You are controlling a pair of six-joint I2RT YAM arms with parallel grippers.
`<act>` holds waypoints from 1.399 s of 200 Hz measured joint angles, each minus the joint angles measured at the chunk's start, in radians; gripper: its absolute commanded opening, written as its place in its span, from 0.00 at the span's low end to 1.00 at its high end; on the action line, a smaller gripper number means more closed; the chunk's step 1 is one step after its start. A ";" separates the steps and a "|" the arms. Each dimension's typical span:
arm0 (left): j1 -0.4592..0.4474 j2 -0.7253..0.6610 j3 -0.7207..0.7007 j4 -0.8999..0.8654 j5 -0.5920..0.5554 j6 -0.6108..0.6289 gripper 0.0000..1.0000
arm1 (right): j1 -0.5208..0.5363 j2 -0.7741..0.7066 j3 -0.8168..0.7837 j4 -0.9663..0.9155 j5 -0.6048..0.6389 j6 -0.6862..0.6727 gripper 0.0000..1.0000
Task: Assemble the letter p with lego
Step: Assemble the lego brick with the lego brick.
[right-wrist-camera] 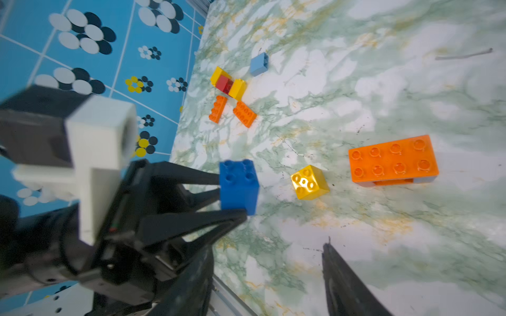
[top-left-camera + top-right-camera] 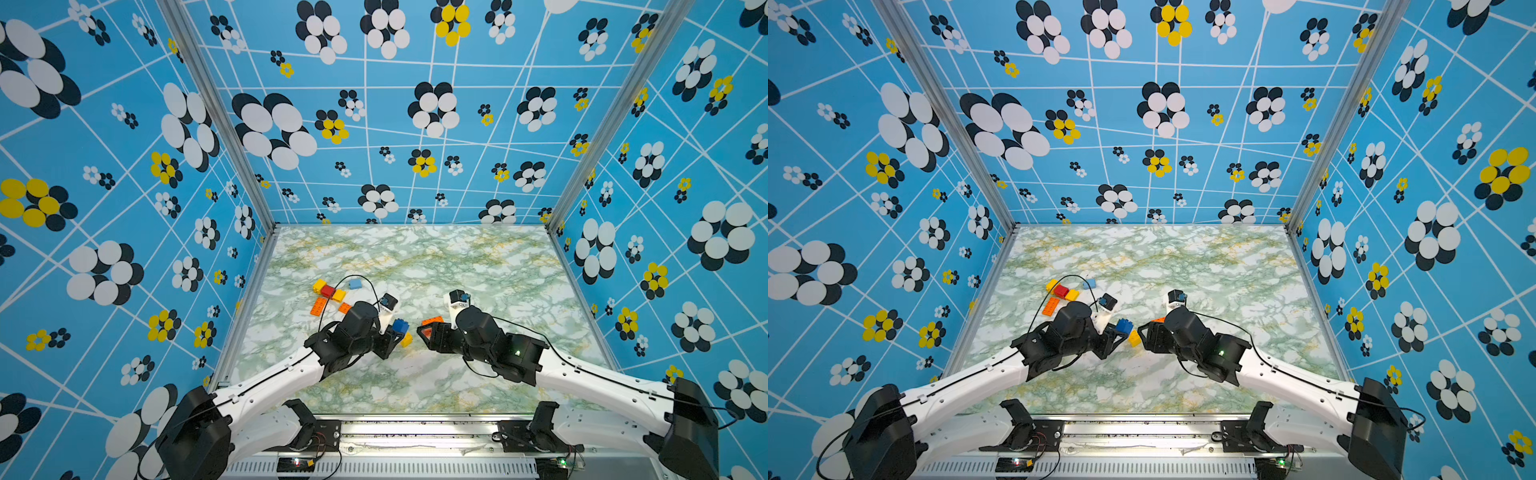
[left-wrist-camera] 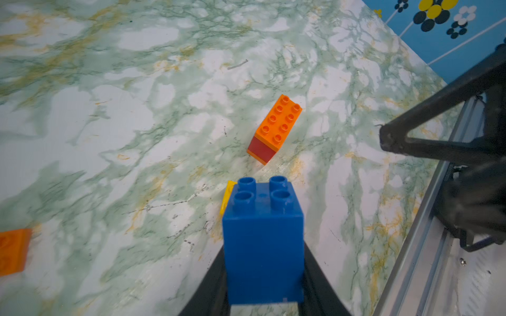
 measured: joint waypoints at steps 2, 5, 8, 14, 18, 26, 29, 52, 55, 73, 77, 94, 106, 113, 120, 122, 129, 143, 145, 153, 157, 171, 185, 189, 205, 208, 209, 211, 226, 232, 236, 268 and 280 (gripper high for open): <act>-0.005 0.000 -0.004 0.008 0.001 0.006 0.24 | 0.000 -0.001 0.001 0.002 -0.004 0.000 0.62; -0.009 0.000 -0.009 0.021 0.003 0.010 0.24 | 0.000 -0.001 0.001 0.004 -0.010 0.005 0.62; -0.014 0.000 -0.014 0.034 0.005 0.016 0.24 | 0.000 -0.001 0.001 0.007 -0.016 0.006 0.62; -0.026 -0.001 -0.027 0.061 0.008 0.026 0.24 | 0.000 -0.001 0.000 0.011 -0.028 0.011 0.62; -0.032 -0.001 -0.034 0.076 0.010 0.032 0.24 | 0.000 -0.001 0.000 0.014 -0.034 0.012 0.61; -0.045 -0.001 -0.050 0.108 0.013 0.045 0.24 | 0.000 -0.001 -0.001 0.023 -0.049 0.019 0.60; -0.050 -0.001 -0.055 0.119 0.014 0.051 0.24 | 0.000 -0.001 -0.002 0.026 -0.054 0.022 0.60; -0.080 -0.003 -0.102 0.191 0.017 0.082 0.24 | 0.006 -0.004 -0.021 0.044 -0.072 0.034 0.60; -0.084 -0.005 -0.109 0.198 0.017 0.085 0.24 | 0.007 -0.005 -0.025 0.045 -0.072 0.037 0.60; -0.106 -0.029 -0.153 0.232 0.017 0.095 0.24 | 0.013 -0.019 -0.052 0.043 -0.071 0.050 0.60; -0.110 -0.037 -0.163 0.240 0.017 0.099 0.24 | 0.014 -0.021 -0.058 0.043 -0.071 0.055 0.60; -0.122 -0.084 -0.207 0.268 0.018 0.102 0.24 | 0.014 -0.024 -0.069 0.040 -0.071 0.068 0.60; -0.123 -0.115 -0.226 0.282 0.021 0.102 0.24 | 0.016 -0.024 -0.071 0.042 -0.071 0.074 0.59; -0.123 -0.130 -0.230 0.288 0.023 0.102 0.25 | 0.016 -0.023 -0.071 0.042 -0.072 0.076 0.59; -0.124 -0.142 -0.231 0.290 0.024 0.103 0.24 | 0.016 -0.023 -0.071 0.044 -0.073 0.078 0.59; -0.124 -0.146 -0.231 0.292 0.024 0.103 0.25 | 0.016 -0.023 -0.071 0.045 -0.075 0.079 0.59; -0.126 -0.156 -0.231 0.296 0.025 0.106 0.25 | 0.016 -0.021 -0.071 0.051 -0.079 0.083 0.59; -0.128 -0.171 -0.230 0.295 0.031 0.114 0.25 | 0.019 -0.012 -0.071 0.076 -0.093 0.091 0.59; -0.129 -0.173 -0.230 0.294 0.032 0.117 0.24 | 0.020 -0.009 -0.071 0.082 -0.097 0.093 0.59; -0.130 -0.175 -0.230 0.291 0.034 0.121 0.24 | 0.023 -0.001 -0.071 0.103 -0.113 0.097 0.59; -0.130 -0.176 -0.230 0.289 0.035 0.124 0.24 | 0.025 0.002 -0.071 0.113 -0.118 0.097 0.59; -0.130 -0.177 -0.230 0.288 0.039 0.131 0.24 | 0.035 0.014 -0.071 0.141 -0.137 0.104 0.59; -0.130 -0.177 -0.230 0.288 0.043 0.135 0.24 | 0.043 0.024 -0.071 0.153 -0.151 0.109 0.58; -0.130 -0.178 -0.230 0.288 0.043 0.135 0.25 | 0.045 0.027 -0.071 0.154 -0.154 0.111 0.58; -0.130 -0.178 -0.230 0.288 0.046 0.136 0.24 | 0.047 0.043 -0.071 0.154 -0.161 0.116 0.51; -0.130 -0.178 -0.230 0.288 0.047 0.136 0.24 | 0.047 0.047 -0.071 0.154 -0.163 0.115 0.50; -0.130 -0.178 -0.230 0.288 0.047 0.136 0.24 | 0.047 0.048 -0.071 0.154 -0.163 0.116 0.49; -0.130 -0.178 -0.230 0.288 0.047 0.136 0.24 | 0.047 0.051 -0.071 0.154 -0.164 0.117 0.48; -0.130 -0.178 -0.230 0.285 0.047 0.137 0.25 | 0.047 0.069 -0.070 0.154 -0.176 0.114 0.41; -0.130 -0.179 -0.231 0.281 0.047 0.138 0.25 | 0.047 0.072 -0.070 0.158 -0.180 0.113 0.39; -0.130 -0.179 -0.231 0.279 0.046 0.139 0.25 | 0.048 0.073 -0.070 0.160 -0.184 0.114 0.37; -0.132 -0.179 -0.231 0.274 0.042 0.140 0.36 | 0.051 0.074 -0.060 0.145 -0.181 0.084 0.23; -0.132 -0.181 -0.231 0.274 0.035 0.145 0.51 | 0.052 0.077 -0.048 0.129 -0.172 0.069 0.20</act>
